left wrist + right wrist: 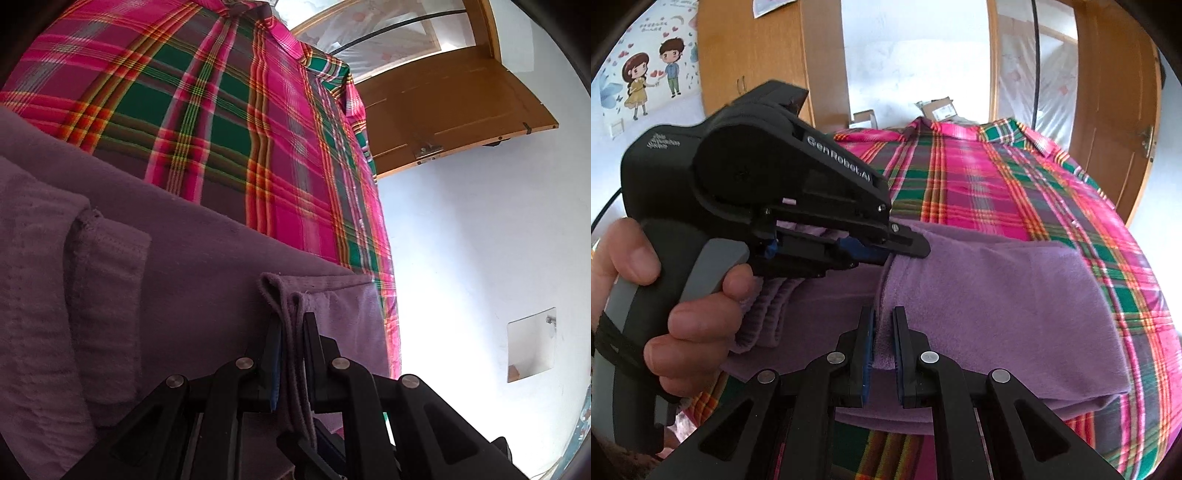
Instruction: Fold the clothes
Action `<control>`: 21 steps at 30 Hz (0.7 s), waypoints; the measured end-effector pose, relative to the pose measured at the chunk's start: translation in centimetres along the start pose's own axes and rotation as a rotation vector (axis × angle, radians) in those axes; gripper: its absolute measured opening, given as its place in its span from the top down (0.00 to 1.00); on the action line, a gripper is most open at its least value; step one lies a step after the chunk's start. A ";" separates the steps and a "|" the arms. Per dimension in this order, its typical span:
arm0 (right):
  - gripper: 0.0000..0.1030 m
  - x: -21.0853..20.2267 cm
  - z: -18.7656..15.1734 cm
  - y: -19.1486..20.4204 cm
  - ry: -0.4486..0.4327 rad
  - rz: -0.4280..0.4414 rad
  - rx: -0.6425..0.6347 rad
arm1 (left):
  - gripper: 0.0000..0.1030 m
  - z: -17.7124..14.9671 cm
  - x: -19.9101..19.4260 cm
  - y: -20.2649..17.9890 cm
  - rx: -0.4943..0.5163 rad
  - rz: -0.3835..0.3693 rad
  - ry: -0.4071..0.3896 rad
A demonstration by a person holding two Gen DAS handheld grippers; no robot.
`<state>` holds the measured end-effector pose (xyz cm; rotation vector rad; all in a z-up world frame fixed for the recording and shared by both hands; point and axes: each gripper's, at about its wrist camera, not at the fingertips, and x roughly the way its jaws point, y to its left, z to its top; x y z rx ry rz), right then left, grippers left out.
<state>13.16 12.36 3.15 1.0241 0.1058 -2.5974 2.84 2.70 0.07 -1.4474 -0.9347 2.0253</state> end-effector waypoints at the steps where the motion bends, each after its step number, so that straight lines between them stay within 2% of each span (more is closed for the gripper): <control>1: 0.90 0.3 0.0 -0.1 0.007 0.004 0.004 | 0.90 0.1 0.2 0.1 -0.004 0.010 0.004; 4: 0.90 1.3 0.0 -0.5 0.028 0.015 0.014 | 0.90 -0.1 0.1 0.6 -0.027 0.014 0.002; 8: 0.87 1.7 -0.1 -0.3 0.041 0.027 0.002 | 0.90 -0.2 0.0 0.3 -0.007 0.031 -0.004; 12: 0.86 1.2 -0.3 -0.4 0.047 0.059 0.000 | 0.88 -0.3 -0.1 0.5 -0.029 0.058 -0.012; 16: 0.80 -1.1 -1.0 -1.9 0.001 0.081 0.025 | 0.85 -0.5 -0.8 0.2 -0.017 0.102 -0.048; 21: 0.79 -4.4 -1.8 -4.6 -0.074 0.038 0.066 | 0.79 -0.7 -2.5 0.1 -0.017 0.151 -0.115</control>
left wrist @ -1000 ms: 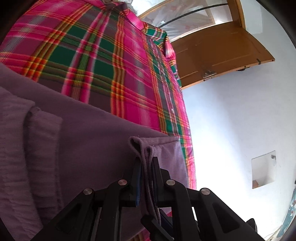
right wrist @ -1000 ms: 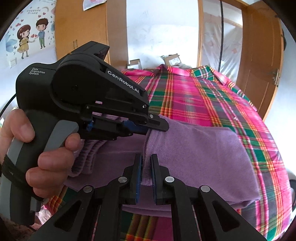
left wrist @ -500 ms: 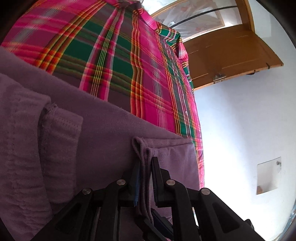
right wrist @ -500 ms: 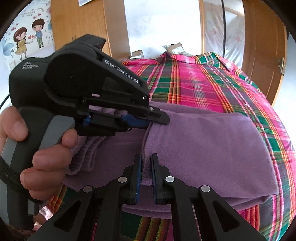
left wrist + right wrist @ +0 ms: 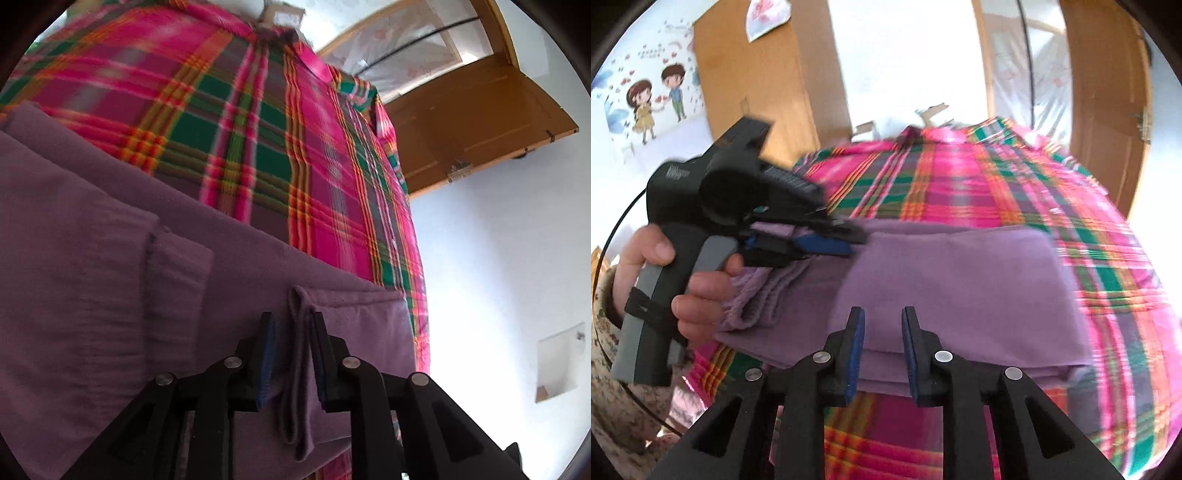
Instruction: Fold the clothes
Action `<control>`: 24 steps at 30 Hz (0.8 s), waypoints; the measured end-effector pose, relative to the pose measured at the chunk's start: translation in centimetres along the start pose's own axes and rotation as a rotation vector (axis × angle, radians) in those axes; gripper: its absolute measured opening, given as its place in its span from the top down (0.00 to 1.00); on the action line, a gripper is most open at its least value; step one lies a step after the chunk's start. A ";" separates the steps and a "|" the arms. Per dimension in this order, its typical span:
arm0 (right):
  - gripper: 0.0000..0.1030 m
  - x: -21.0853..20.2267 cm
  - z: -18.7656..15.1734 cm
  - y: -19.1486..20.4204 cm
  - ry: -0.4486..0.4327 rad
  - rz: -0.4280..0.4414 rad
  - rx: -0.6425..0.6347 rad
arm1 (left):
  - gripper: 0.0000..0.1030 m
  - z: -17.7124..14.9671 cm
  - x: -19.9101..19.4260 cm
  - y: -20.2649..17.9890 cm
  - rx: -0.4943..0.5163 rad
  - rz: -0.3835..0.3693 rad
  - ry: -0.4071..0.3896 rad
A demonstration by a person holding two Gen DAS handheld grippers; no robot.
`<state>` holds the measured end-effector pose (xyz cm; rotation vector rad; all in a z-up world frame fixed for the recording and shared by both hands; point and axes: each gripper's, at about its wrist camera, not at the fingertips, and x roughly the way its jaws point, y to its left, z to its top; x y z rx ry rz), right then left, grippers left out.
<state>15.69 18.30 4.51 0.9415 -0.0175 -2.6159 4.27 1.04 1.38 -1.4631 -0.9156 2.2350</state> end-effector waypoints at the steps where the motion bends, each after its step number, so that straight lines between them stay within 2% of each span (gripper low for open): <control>1: 0.79 -0.7 0.0 -0.8 -0.018 -0.021 0.012 | 0.77 0.0 -0.4 0.0 0.001 0.004 -0.014; 3: 0.79 -2.1 -0.3 -2.5 -0.049 -0.071 0.041 | 0.77 0.0 -1.0 -0.4 0.008 -0.003 -0.038; 6: 0.76 -4.0 -1.7 -4.4 -0.080 -0.224 0.055 | 0.77 -0.6 -1.5 -1.6 0.053 -0.008 -0.064; 9: 0.74 -4.4 -3.4 -5.6 -0.052 -0.341 0.046 | 0.76 -1.2 -0.8 -3.1 0.118 -0.007 -0.039; 11: 0.61 -4.3 -4.1 -6.0 -0.035 -0.371 0.041 | 0.76 -1.6 0.3 -3.7 0.132 -0.025 0.005; 16: 0.60 -2.6 -4.4 -6.4 -0.004 -0.344 0.037 | 0.76 -2.3 2.8 -4.1 0.138 -0.017 0.074; 19: 0.60 -1.4 -4.2 -6.5 -0.006 -0.365 0.034 | 0.76 -2.6 3.0 -4.0 0.131 -0.013 0.075; 24: 0.60 0.2 -3.3 -7.3 0.017 -0.343 0.096 | 0.76 -2.8 3.0 -3.8 0.132 -0.005 0.082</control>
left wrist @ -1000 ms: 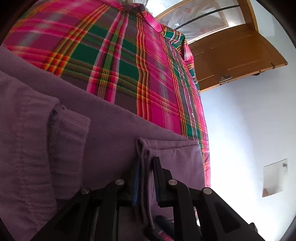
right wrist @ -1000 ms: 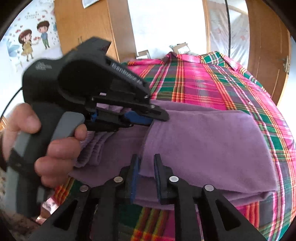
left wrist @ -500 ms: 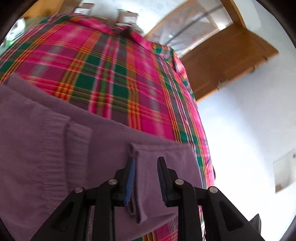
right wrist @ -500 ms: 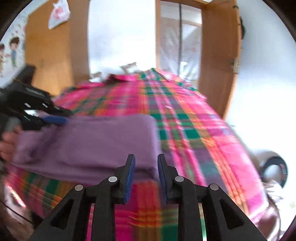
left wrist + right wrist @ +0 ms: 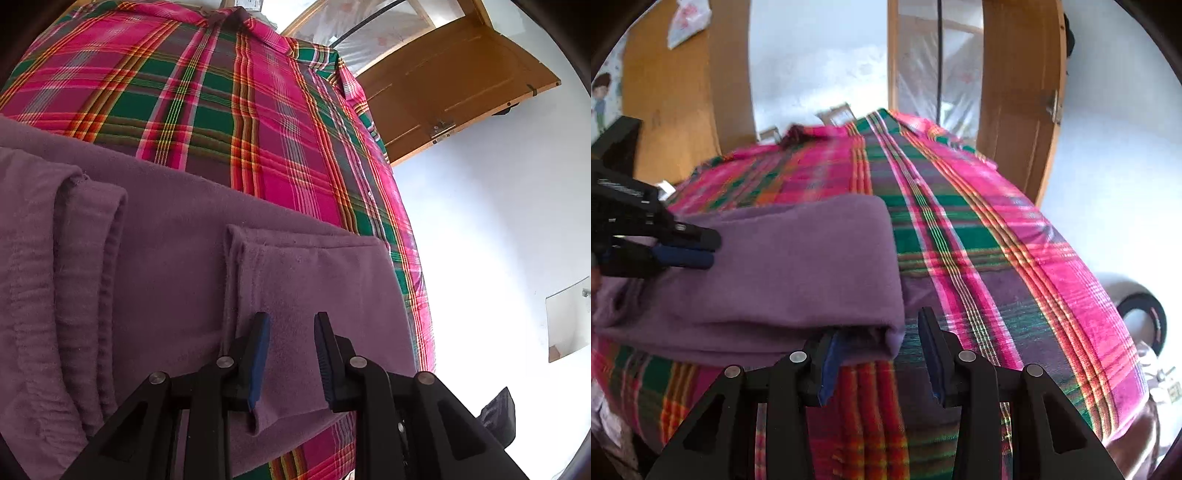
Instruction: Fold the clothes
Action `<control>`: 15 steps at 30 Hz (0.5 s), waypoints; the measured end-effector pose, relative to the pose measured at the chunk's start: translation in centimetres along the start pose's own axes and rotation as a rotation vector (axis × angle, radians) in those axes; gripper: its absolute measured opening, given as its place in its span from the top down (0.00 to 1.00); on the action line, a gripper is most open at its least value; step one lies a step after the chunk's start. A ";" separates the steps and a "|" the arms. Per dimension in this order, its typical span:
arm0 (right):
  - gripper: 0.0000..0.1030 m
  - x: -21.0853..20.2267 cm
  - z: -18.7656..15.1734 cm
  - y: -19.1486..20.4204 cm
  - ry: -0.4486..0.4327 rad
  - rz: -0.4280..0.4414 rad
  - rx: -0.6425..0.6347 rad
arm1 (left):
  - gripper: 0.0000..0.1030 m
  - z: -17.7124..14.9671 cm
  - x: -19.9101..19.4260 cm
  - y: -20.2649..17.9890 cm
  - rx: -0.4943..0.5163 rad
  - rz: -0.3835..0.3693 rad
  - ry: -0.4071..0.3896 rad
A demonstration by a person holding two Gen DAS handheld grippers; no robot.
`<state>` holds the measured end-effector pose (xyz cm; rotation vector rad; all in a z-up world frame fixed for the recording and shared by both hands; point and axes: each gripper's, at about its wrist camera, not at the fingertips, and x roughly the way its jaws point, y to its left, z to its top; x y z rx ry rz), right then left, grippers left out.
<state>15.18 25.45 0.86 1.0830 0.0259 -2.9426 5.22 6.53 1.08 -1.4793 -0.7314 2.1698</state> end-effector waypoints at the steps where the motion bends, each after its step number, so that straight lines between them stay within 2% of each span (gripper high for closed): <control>1: 0.60 0.1 0.0 0.2 -0.004 -0.007 -0.012 | 0.76 0.0 0.2 0.0 0.003 0.004 0.001; 4: 0.60 -0.1 -0.2 0.0 -0.031 -0.078 -0.031 | 0.76 -0.1 0.7 -0.1 0.009 0.013 0.004; 7: 0.60 -0.2 -0.5 -1.4 -0.029 -0.071 0.010 | 0.76 -0.2 0.8 -0.1 0.009 0.011 0.004; 15: 0.60 -0.3 -1.0 -3.4 -0.017 0.013 0.067 | 0.76 -0.3 0.6 0.4 0.004 -0.010 0.007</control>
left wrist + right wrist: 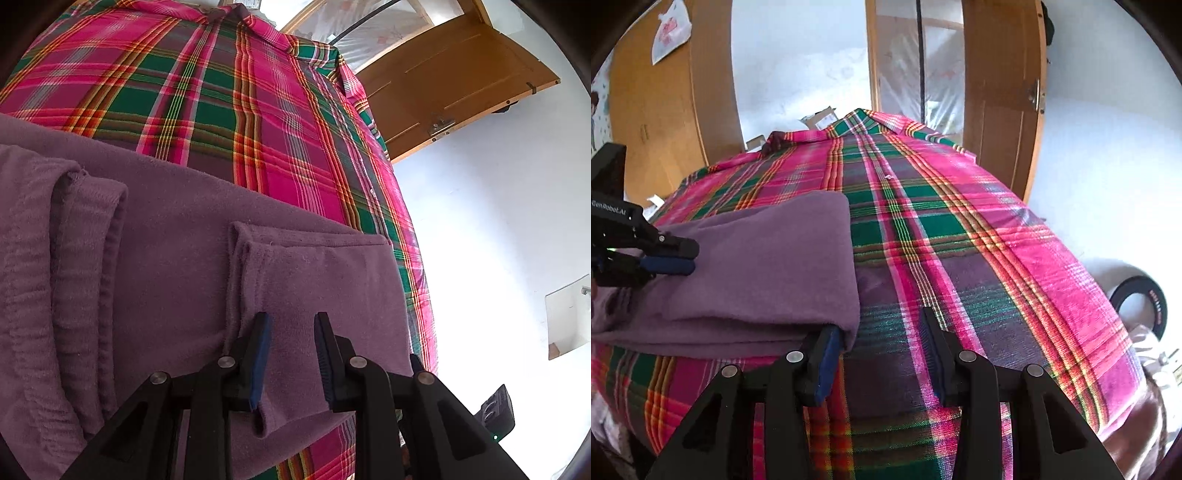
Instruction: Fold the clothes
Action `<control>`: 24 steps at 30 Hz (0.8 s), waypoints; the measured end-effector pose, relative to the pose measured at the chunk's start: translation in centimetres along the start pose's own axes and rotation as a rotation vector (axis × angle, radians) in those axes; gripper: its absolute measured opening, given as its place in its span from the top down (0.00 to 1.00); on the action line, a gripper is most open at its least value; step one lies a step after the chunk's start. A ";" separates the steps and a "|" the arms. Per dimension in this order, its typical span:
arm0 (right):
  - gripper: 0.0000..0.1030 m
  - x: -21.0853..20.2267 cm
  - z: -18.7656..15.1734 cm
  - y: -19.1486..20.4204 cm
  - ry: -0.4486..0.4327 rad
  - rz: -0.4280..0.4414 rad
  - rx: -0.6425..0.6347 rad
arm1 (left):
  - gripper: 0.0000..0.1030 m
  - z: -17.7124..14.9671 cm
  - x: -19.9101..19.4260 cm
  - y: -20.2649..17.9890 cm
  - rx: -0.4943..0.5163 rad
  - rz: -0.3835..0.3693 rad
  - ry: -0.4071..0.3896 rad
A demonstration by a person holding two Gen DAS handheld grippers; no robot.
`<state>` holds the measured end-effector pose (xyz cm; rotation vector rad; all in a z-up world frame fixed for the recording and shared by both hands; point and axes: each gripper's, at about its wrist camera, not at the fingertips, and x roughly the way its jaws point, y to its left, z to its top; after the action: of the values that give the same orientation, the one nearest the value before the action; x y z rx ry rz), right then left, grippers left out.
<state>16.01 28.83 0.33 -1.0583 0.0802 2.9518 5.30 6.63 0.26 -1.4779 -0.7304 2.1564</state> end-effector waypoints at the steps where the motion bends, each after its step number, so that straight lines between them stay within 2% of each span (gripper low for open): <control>1: 0.60 -0.1 0.0 -0.1 0.004 0.004 -0.003 | 0.76 -0.1 -0.1 0.1 0.004 -0.003 0.001; 7: 0.60 -1.8 0.1 -0.2 0.027 -0.020 -0.011 | 0.76 -0.8 -0.9 0.3 0.019 -0.006 0.004; 13: 0.60 -5.0 1.5 1.4 -0.088 0.045 -0.045 | 0.76 -1.4 -1.8 0.7 0.030 -0.006 0.010; 15: 0.60 -4.4 2.0 2.4 -0.080 0.063 -0.060 | 0.76 -1.7 -2.1 0.9 0.027 -0.010 0.008; 20: 0.60 -1.7 2.2 5.3 -0.013 0.182 -0.073 | 0.76 -2.1 -2.7 1.4 0.017 -0.008 -0.005; 24: 0.60 -0.1 1.8 8.1 0.026 0.218 -0.126 | 0.76 -2.4 -3.3 1.9 0.013 0.000 -0.010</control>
<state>14.74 20.81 2.15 -1.1740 0.0110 3.1751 8.56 3.60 0.75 -1.4618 -0.7189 2.1662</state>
